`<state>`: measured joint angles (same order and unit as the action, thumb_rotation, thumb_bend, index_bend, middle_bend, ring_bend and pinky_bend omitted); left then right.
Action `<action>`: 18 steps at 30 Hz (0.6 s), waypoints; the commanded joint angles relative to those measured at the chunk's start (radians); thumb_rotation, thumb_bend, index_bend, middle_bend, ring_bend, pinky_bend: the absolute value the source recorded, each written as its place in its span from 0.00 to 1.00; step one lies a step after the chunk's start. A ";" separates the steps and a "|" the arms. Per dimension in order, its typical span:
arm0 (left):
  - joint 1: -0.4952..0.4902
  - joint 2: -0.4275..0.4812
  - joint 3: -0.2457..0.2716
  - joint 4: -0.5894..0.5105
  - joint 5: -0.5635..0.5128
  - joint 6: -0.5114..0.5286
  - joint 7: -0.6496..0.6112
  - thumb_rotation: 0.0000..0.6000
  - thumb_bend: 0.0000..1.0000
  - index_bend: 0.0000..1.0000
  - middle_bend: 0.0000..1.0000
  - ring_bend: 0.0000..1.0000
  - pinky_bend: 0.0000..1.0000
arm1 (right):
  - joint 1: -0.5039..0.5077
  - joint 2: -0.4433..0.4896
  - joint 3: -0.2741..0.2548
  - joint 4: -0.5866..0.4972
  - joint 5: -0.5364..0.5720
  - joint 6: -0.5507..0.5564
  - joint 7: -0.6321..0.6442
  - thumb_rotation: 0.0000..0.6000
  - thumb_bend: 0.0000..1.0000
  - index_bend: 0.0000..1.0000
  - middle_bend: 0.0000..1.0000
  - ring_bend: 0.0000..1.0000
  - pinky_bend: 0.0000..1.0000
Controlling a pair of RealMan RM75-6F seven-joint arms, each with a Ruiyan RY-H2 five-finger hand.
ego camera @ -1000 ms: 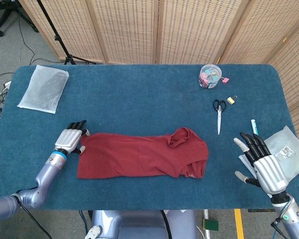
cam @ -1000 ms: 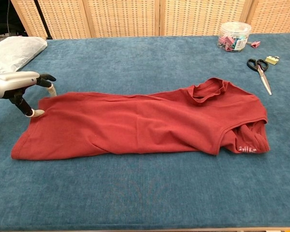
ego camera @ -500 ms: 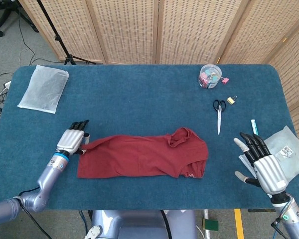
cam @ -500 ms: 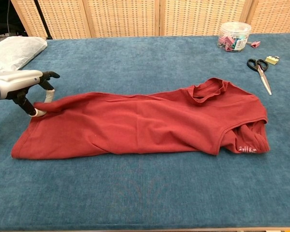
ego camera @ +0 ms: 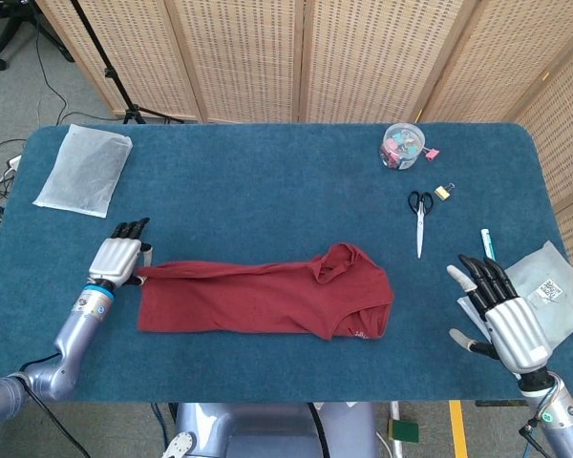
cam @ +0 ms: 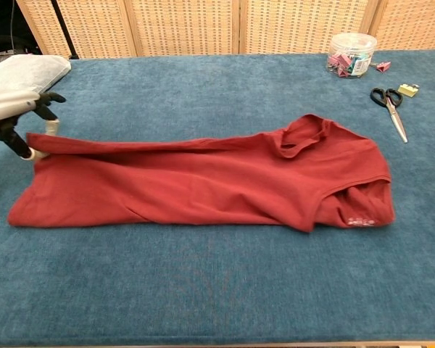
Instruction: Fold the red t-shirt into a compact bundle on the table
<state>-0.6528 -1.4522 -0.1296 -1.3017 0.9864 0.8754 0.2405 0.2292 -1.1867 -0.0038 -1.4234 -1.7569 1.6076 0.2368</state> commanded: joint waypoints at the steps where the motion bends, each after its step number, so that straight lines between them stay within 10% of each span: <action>1: 0.004 0.023 -0.007 0.023 -0.030 -0.016 0.003 1.00 0.60 0.74 0.00 0.00 0.00 | 0.000 0.000 0.000 0.000 0.000 -0.002 -0.001 1.00 0.02 0.00 0.00 0.00 0.00; 18: -0.007 0.064 -0.025 0.431 -0.272 -0.259 0.011 1.00 0.61 0.75 0.00 0.00 0.00 | -0.001 -0.004 0.001 -0.009 -0.005 -0.014 -0.023 1.00 0.02 0.00 0.00 0.00 0.00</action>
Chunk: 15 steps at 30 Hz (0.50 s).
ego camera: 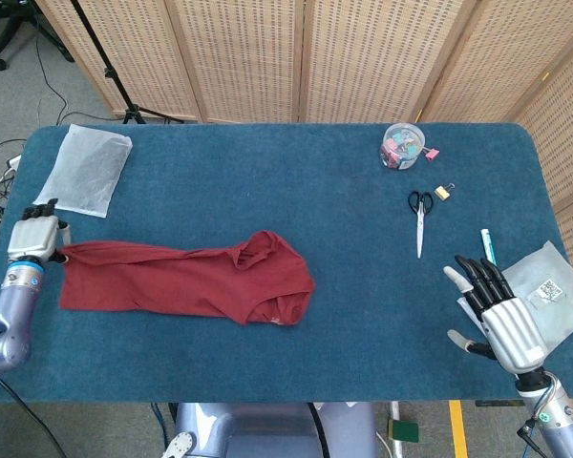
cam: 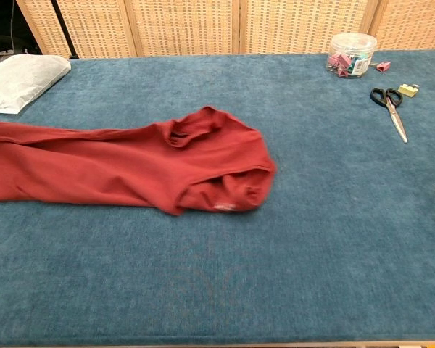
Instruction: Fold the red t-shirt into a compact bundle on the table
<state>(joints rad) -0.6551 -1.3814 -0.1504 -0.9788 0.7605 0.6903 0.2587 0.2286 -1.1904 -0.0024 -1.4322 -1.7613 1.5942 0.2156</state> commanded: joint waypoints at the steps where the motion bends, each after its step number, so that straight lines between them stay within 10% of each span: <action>1: -0.005 -0.012 -0.009 0.147 -0.059 -0.101 -0.019 1.00 0.61 0.75 0.00 0.00 0.00 | 0.000 -0.001 -0.001 -0.001 -0.003 0.000 -0.004 1.00 0.02 0.00 0.00 0.00 0.00; 9: -0.015 -0.068 -0.030 0.340 -0.077 -0.226 -0.065 1.00 0.61 0.75 0.00 0.00 0.00 | 0.000 -0.001 0.001 -0.003 -0.001 -0.007 -0.009 1.00 0.02 0.00 0.00 0.00 0.00; 15: -0.003 -0.024 -0.083 0.232 -0.025 -0.266 -0.192 1.00 0.61 0.75 0.00 0.00 0.00 | -0.001 0.001 0.001 -0.004 -0.001 -0.006 -0.005 1.00 0.02 0.00 0.00 0.00 0.00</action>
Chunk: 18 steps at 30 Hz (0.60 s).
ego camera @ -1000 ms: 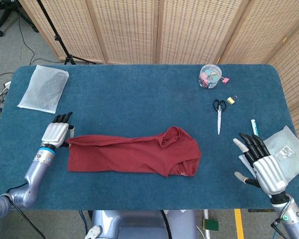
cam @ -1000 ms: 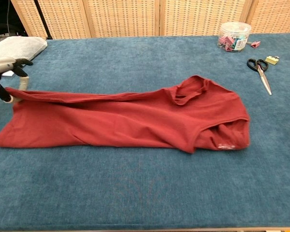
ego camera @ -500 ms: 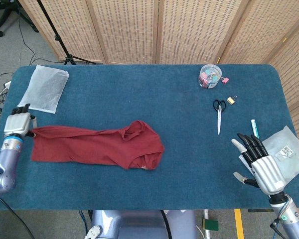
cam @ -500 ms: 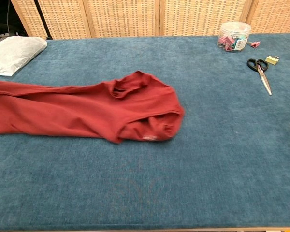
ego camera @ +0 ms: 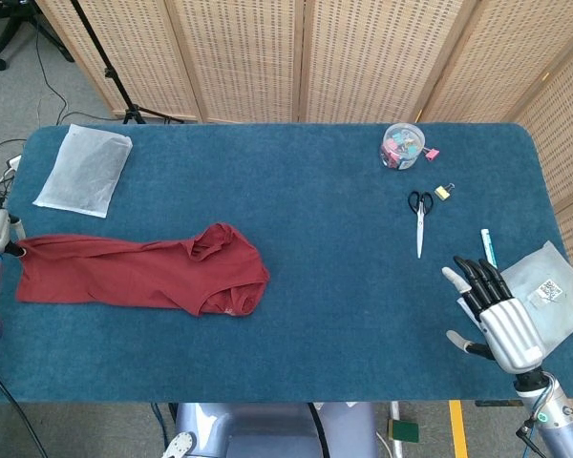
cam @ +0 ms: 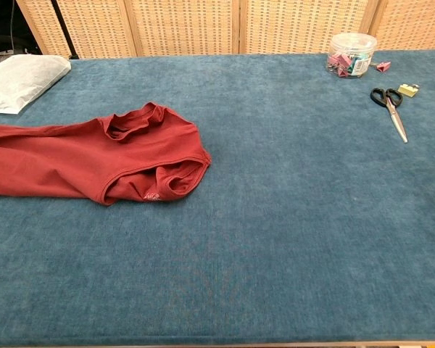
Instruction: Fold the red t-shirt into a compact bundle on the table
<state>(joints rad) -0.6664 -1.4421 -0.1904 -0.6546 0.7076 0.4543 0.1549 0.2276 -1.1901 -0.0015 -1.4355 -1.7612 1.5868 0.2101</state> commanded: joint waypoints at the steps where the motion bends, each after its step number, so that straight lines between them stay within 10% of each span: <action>1: 0.014 0.065 -0.062 -0.143 0.039 -0.050 -0.127 1.00 0.61 0.75 0.00 0.00 0.00 | -0.001 0.001 0.000 -0.001 -0.001 0.002 0.001 1.00 0.01 0.00 0.00 0.00 0.00; 9: 0.099 0.268 -0.219 -0.560 0.243 -0.083 -0.370 1.00 0.62 0.75 0.00 0.00 0.00 | -0.004 0.006 0.001 -0.003 -0.004 0.009 0.008 1.00 0.02 0.00 0.00 0.00 0.00; 18: 0.114 0.244 -0.260 -0.726 0.410 0.084 -0.484 1.00 0.62 0.75 0.00 0.00 0.00 | -0.006 0.010 0.001 -0.004 -0.008 0.014 0.014 1.00 0.03 0.00 0.00 0.00 0.00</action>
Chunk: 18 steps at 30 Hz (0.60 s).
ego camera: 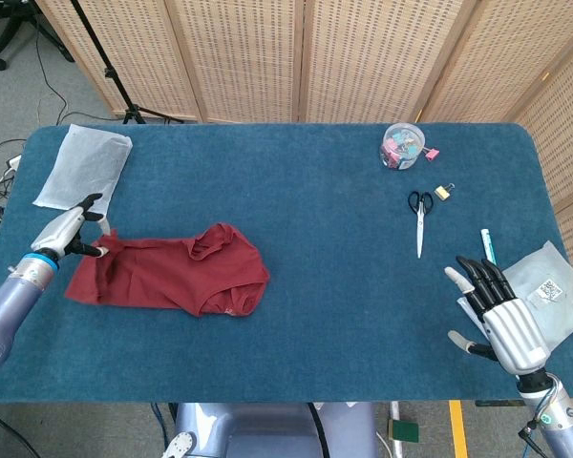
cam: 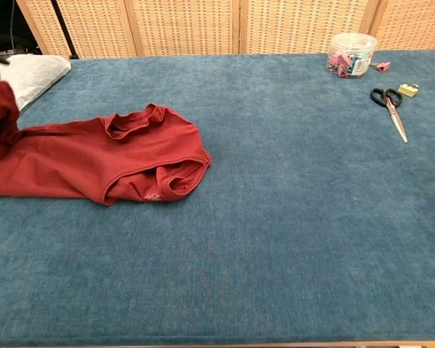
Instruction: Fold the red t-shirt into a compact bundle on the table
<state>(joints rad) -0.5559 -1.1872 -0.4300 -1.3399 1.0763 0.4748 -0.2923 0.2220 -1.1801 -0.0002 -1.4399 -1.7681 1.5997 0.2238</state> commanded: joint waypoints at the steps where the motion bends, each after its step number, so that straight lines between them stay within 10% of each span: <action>1: -0.002 -0.018 -0.020 -0.044 0.043 0.073 -0.038 1.00 0.62 0.75 0.00 0.00 0.00 | -0.001 0.000 -0.001 0.001 -0.001 0.001 0.000 1.00 0.03 0.00 0.00 0.00 0.00; 18: -0.207 -0.204 0.058 -0.045 -0.114 0.162 0.183 1.00 0.61 0.75 0.00 0.00 0.00 | 0.001 0.004 0.005 0.004 0.012 -0.009 0.015 1.00 0.03 0.00 0.00 0.00 0.00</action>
<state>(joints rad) -0.7461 -1.3765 -0.3791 -1.3901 0.9799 0.6293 -0.1218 0.2234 -1.1758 0.0050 -1.4357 -1.7565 1.5907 0.2389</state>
